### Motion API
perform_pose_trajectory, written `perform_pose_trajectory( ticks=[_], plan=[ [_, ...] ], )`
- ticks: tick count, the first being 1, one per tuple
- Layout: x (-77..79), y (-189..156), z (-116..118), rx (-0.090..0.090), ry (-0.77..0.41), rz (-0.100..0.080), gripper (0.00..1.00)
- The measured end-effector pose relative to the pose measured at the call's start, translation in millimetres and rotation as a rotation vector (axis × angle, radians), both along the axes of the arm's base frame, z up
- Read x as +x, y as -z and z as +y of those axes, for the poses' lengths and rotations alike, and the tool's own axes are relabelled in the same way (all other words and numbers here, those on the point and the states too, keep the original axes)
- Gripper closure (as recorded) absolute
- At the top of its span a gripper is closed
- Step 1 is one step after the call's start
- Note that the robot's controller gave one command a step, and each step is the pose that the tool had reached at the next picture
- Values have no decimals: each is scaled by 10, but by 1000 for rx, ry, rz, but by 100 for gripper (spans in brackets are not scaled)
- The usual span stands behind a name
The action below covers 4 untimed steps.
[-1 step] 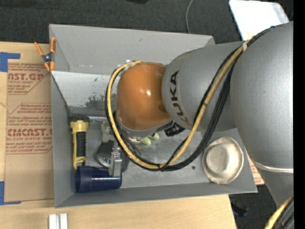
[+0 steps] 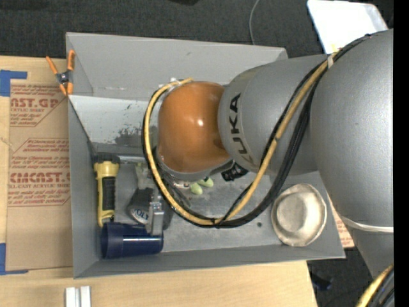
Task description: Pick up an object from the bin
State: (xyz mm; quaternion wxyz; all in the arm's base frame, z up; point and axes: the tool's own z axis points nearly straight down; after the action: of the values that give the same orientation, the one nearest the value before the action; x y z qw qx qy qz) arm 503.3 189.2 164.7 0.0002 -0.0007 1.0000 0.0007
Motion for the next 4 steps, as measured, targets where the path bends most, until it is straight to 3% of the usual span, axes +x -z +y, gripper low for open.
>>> perform_pose_trajectory(
  ticks=[2, 4],
  plan=[
    [90, 171, 121, 0, -465, -3, 0],
    [263, 396, -15, 2, -113, -3, 0]
  ],
)
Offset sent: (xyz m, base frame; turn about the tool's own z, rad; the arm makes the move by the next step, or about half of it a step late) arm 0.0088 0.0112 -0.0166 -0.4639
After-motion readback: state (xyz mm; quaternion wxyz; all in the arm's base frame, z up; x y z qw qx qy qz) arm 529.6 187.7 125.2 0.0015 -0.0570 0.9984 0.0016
